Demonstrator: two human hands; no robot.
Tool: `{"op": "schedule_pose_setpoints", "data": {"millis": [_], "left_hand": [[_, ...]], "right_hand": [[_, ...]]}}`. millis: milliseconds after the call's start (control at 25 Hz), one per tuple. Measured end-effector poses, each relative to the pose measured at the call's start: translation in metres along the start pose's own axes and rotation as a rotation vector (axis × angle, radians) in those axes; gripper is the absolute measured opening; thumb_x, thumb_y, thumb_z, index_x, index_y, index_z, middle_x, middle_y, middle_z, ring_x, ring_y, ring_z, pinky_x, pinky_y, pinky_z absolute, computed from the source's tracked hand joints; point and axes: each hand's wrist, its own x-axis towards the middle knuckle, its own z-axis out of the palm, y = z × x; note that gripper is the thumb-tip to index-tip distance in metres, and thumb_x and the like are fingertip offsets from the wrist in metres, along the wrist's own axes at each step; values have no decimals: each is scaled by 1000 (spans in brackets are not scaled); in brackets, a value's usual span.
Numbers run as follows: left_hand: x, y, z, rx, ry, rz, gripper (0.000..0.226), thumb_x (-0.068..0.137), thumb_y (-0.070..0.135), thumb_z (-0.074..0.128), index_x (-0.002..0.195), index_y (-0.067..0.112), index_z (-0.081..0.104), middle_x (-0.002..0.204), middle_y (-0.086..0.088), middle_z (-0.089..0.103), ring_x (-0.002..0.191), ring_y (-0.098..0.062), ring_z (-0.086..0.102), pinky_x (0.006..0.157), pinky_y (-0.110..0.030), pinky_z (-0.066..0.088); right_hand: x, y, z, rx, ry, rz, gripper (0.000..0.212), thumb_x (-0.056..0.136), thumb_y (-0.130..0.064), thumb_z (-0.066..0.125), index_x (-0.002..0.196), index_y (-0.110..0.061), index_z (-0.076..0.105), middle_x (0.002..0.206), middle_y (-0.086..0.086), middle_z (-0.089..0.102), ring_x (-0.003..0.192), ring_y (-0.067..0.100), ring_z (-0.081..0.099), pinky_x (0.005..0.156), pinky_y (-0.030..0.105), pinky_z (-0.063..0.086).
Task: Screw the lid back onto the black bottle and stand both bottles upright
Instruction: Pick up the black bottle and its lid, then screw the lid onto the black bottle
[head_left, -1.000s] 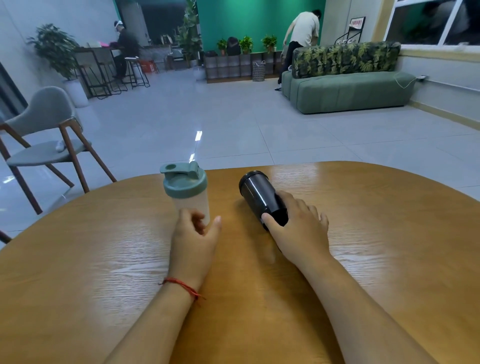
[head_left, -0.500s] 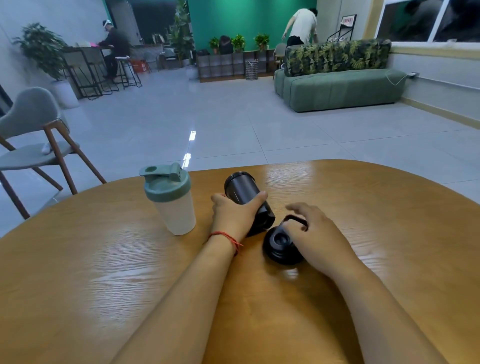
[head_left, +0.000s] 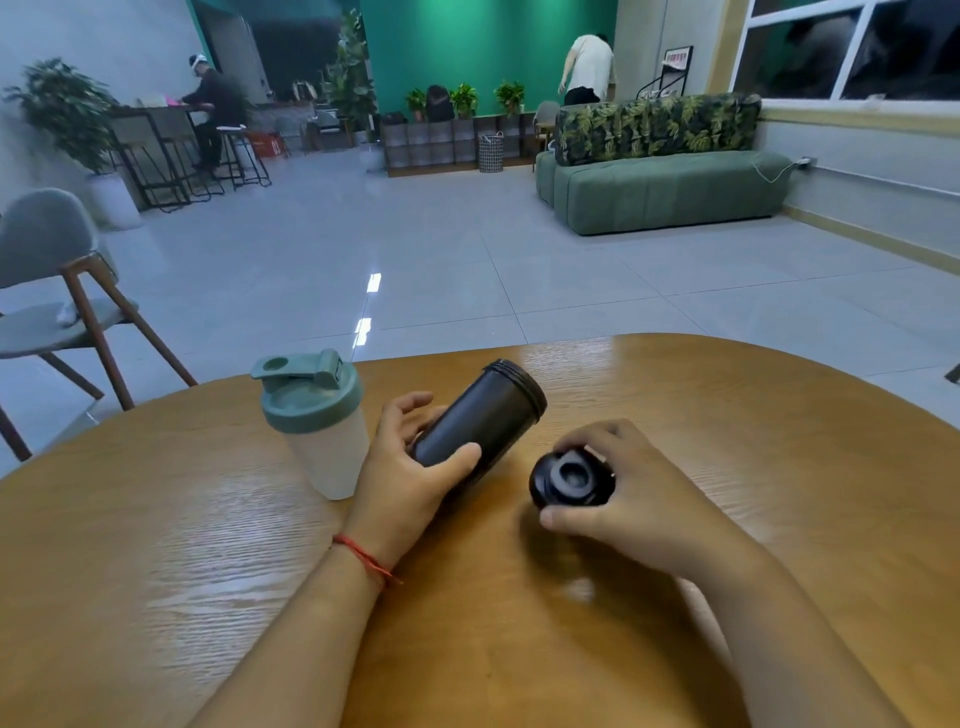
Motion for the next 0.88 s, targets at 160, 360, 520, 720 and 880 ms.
{"op": "schedule_pose_setpoints", "data": {"millis": [160,360,520,720,880], "left_hand": [[-1,3,-2,-316,-57,28,61,74,41,85,129,20,68,129,-18,70,117,-39,69,97,-58,58],[-9,14,8,-461,-144,5,53,79,35,76,128,13,70,129,-26,68,115,-43,68,93,-58,53],[-11,19,17,-544,-106,-114,48,89,42,74,123,9,66,126,-36,61,101,-35,67,82,-48,53],[-5,28,19,-570,-98,-341,62,91,50,72,125,-3,66,99,-18,69,78,-26,68,48,-32,53],[-4,31,14,-549,-132,-411,50,94,51,69,116,6,71,91,-14,72,68,-20,70,45,-32,53]], "right_hand": [[5,7,-15,841,185,45,44,74,-48,85,114,-36,72,120,1,71,106,23,72,89,43,59],[6,-1,-8,1070,129,-28,42,91,-32,73,131,-22,68,129,7,73,114,24,72,89,46,62],[6,0,-5,1026,100,-55,42,92,-23,73,133,-25,69,141,17,65,114,25,74,90,44,61],[4,8,-9,872,59,-65,69,77,-33,88,142,-33,67,147,19,59,119,33,71,98,51,60],[1,9,-11,785,35,-60,70,74,-39,89,141,-37,69,142,12,64,121,34,71,97,47,61]]}}
